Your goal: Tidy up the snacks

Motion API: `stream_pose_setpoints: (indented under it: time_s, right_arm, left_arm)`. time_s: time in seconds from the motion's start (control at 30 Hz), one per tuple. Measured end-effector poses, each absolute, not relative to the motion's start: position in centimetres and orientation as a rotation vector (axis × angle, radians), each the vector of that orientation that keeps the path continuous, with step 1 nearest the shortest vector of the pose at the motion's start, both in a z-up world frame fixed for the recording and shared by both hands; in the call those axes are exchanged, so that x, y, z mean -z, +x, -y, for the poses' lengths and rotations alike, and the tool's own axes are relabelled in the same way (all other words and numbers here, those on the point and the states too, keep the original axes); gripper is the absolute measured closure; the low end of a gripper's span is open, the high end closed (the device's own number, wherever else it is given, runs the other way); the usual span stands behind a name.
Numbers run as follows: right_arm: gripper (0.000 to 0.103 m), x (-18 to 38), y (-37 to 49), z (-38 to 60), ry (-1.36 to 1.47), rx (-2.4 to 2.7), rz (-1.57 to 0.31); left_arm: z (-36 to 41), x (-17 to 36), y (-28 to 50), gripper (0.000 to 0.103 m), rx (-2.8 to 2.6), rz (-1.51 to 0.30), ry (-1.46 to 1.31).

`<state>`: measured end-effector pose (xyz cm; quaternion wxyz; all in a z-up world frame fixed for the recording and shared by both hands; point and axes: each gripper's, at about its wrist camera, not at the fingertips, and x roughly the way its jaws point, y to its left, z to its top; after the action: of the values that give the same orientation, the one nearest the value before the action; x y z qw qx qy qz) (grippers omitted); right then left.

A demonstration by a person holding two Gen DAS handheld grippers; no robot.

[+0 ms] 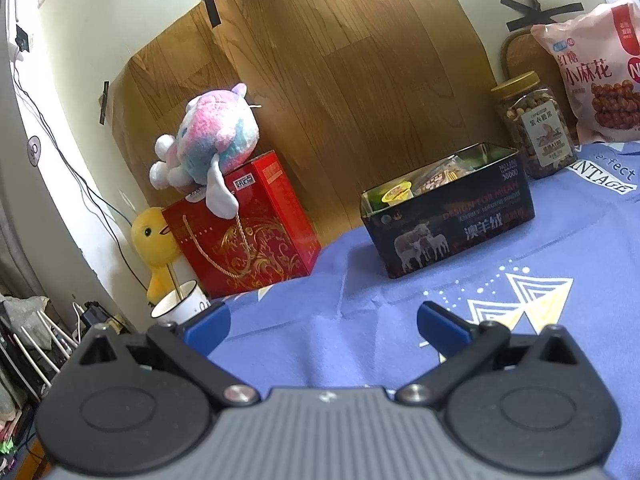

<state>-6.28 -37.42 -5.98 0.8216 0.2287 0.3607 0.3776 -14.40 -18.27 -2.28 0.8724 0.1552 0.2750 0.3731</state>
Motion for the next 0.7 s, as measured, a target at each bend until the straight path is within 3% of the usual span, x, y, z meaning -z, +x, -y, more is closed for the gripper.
stream_pose_setpoints:
  time_s: [0.33,0.6,0.7]
  right_arm:
    - [0.032,5.7,-6.4,37.6,0.486,-0.814,-0.759]
    - [0.032,4.8,-6.9,37.6,0.432,-0.807,-0.727]
    - [0.027,4.4,-7.0,37.7,0.414,-0.8,-0.714]
  left_arm:
    - [18.9,1.8,-14.4,0.0,-0.787,-0.567,0.338]
    - [17.8,1.8,-14.0,0.0,-0.582,-0.684,0.042]
    - [18.2,1.6,-14.2,0.0,-0.562,-0.683,0.008]
